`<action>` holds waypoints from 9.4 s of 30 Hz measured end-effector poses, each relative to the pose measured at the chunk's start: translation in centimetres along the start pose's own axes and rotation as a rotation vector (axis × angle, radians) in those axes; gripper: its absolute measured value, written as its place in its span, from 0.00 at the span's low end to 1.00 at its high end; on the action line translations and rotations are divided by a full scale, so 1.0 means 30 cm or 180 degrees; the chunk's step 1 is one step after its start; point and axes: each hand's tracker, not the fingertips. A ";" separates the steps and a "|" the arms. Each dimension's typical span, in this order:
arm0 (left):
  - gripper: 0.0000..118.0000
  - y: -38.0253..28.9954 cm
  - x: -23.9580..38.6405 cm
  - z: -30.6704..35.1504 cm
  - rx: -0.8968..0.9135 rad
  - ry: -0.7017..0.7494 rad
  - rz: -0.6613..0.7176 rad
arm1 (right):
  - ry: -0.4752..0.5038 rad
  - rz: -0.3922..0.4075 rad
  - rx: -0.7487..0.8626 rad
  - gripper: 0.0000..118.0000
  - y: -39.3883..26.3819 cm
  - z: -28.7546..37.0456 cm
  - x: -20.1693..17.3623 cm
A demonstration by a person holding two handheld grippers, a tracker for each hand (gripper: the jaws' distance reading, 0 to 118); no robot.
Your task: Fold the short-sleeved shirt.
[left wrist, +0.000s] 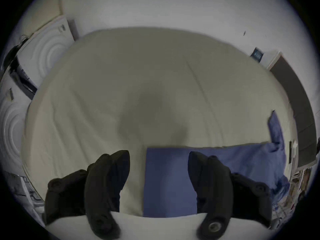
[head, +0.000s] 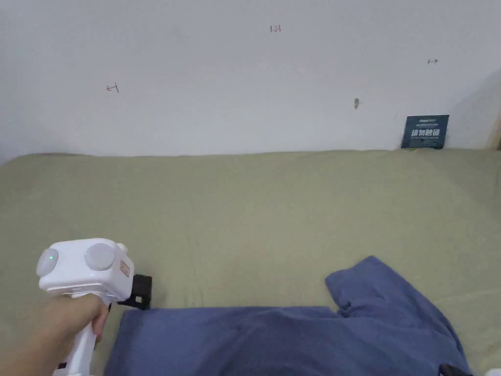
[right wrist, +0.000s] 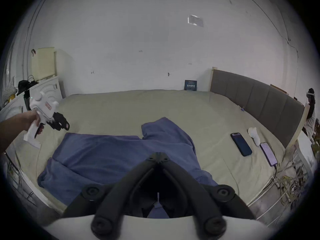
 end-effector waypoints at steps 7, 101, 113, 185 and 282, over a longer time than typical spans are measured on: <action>0.06 0.001 0.033 -0.079 -0.0163 0.0073 0.0076 | -0.0017 -0.0018 -0.0139 0.01 0.010 -0.057 0.021; 0.01 -1.243 0.541 0.642 0.2093 -0.0036 -0.0226 | 0.0312 0.0375 0.0207 0.01 -0.218 0.309 -0.334; 0.01 -1.235 0.484 0.681 0.2147 -0.0158 -0.0070 | 0.0296 0.0270 0.0222 0.01 -0.203 0.320 -0.313; 0.39 -0.815 0.593 0.245 -0.0038 -0.2114 0.0229 | 0.0017 -0.0334 -0.0001 0.02 -0.051 0.307 0.217; 0.00 -0.656 -0.017 0.438 0.0612 -0.2350 0.0443 | 0.0591 -0.0086 -0.0274 0.03 -0.038 0.292 -0.020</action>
